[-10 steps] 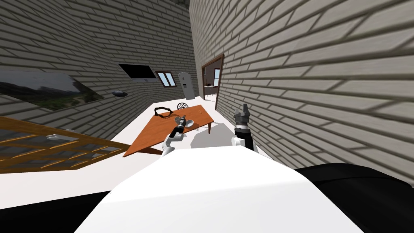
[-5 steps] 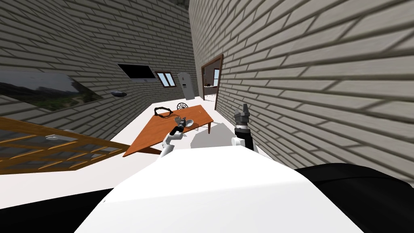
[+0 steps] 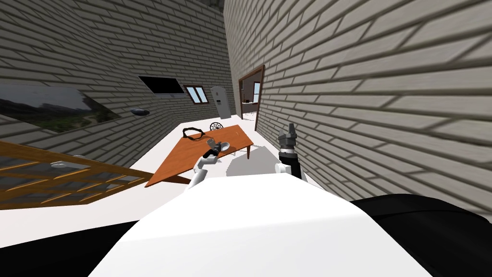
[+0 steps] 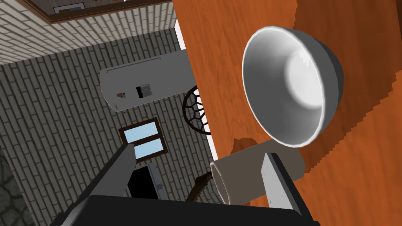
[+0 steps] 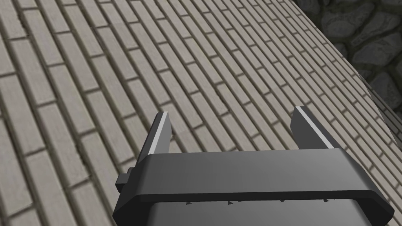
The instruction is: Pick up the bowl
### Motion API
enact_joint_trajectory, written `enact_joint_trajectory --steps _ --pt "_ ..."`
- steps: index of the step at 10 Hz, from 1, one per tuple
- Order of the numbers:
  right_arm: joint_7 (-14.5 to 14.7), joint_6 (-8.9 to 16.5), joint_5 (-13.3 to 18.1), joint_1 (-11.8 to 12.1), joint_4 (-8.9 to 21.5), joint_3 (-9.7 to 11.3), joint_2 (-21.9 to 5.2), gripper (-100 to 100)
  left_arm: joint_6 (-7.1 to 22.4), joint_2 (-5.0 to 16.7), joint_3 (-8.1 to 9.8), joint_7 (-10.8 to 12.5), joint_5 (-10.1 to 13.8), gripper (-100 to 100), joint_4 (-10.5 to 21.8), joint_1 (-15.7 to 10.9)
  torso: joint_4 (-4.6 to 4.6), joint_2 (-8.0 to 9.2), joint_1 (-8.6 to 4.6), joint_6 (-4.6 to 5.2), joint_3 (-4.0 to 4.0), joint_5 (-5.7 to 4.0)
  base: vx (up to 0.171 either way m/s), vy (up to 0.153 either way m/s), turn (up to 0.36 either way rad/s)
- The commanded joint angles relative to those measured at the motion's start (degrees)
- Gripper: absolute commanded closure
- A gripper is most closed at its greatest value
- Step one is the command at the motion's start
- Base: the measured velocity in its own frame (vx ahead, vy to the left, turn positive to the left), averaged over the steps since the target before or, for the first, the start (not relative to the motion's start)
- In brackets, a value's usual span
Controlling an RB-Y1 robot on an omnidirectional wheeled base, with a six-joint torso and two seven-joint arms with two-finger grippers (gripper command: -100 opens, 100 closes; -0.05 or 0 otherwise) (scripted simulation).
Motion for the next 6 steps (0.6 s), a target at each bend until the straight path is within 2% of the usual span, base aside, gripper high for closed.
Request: enact_joint_trajectory --steps 1,2,3,4,5,6 --pt "0.0 0.0 0.0 0.0 0.0 0.0 0.0 0 2.9 0.2 0.08 -0.2 0.2 -100 2.9 -1.5 0.00 0.00 0.00 0.00 0.00 0.00 0.011 -0.004 -0.010" --pt "0.0 0.0 0.0 0.0 0.0 0.0 0.0 0 3.4 0.2 0.08 -0.2 0.2 -100 2.9 -1.5 0.00 -0.03 0.00 0.02 -0.02 0.00 0.011 -0.003 -0.010" --pt "0.0 0.0 0.0 0.0 0.0 0.0 0.0 0 5.7 0.7 0.18 -0.3 0.5 -100 5.1 -2.8 0.00 -0.03 0.00 0.01 -0.02 0.00 0.018 -0.004 -0.015" --pt "0.0 0.0 0.0 0.0 0.0 0.0 0.0 0 6.2 0.7 0.18 -0.3 0.5 -100 5.1 -2.8 -0.01 -0.06 0.00 0.01 -0.03 0.00 0.018 -0.003 -0.008" --pt "0.0 0.0 0.0 0.0 0.0 0.0 0.0 0 8.3 1.1 0.27 -0.3 0.8 -100 7.2 -4.1 -0.01 -0.05 0.00 0.00 -0.03 0.00 0.030 0.000 -0.014" --pt "0.0 0.0 0.0 0.0 0.0 0.0 0.0 0 9.0 1.1 0.27 -0.3 0.8 -100 7.2 -4.1 -0.02 -0.09 0.00 0.01 -0.05 0.00 0.025 -0.002 -0.009"
